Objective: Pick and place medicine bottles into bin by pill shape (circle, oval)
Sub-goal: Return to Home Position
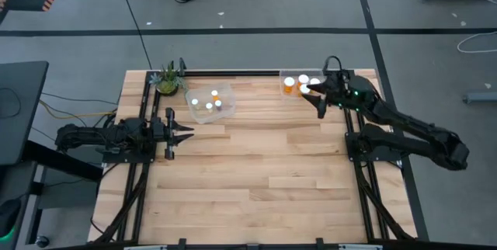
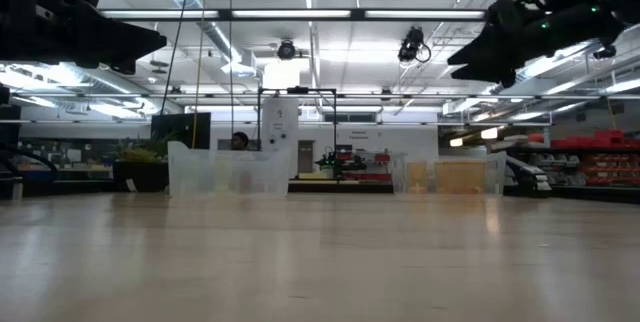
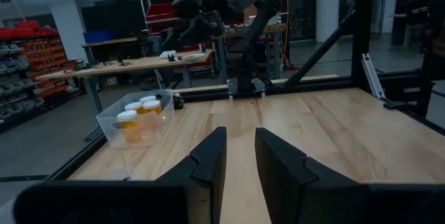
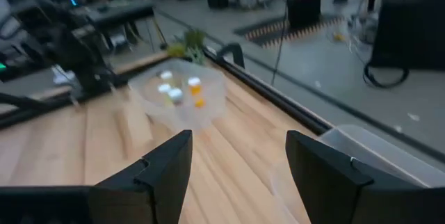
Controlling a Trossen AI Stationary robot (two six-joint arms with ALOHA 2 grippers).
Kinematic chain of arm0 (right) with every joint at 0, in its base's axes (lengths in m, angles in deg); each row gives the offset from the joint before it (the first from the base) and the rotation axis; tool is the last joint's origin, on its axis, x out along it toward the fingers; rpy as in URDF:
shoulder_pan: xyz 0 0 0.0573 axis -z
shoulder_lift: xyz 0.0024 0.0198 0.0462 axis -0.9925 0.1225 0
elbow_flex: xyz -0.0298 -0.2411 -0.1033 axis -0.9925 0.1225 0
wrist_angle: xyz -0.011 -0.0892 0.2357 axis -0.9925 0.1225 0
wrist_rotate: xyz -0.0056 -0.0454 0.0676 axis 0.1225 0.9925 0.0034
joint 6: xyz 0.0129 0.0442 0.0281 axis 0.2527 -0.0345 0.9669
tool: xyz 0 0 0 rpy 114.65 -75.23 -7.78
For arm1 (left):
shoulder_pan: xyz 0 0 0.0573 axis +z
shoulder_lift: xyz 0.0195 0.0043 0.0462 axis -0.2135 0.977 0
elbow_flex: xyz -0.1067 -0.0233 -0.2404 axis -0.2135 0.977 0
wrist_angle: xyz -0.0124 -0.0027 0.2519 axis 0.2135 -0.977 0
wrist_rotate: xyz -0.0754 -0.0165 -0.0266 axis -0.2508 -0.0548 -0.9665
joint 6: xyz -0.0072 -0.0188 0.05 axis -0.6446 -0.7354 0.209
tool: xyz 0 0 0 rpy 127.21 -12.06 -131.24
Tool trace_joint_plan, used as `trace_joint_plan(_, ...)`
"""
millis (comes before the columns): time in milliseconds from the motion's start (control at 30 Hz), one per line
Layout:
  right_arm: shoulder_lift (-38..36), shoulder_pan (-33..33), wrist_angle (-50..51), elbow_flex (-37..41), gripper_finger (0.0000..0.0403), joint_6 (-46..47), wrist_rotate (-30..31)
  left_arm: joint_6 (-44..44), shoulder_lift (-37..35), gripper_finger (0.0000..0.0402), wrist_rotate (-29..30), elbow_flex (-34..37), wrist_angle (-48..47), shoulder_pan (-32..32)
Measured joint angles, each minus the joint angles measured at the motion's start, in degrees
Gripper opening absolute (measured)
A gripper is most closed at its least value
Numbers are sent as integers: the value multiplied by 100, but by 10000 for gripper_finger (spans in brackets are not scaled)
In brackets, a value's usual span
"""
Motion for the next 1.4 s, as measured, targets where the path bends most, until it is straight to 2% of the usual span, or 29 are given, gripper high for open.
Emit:
trace_joint_plan(300,-829,3,-636,993,239,197,-236,0,-1,92,0,-1,0,-2)
trace_joint_plan(467,-982,2,-765,1408,239,222,-335,0,0,85,0,-1,2,-1)
trace_joint_plan(667,-1014,2,-1693,2040,239,478,-452,0,1,85,-2,1,0,0)
trace_joint_plan(967,-1023,-137,-1730,2067,237,656,-609,0,1,93,-1,1,1,-1)
trace_joint_plan(1133,-1023,-783,-1720,2067,213,651,-524,0,0,93,-2,0,1,-2)
trace_joint_plan(1400,-1023,-2598,-1728,2067,167,445,599,0,1,87,-2,1,2,0)
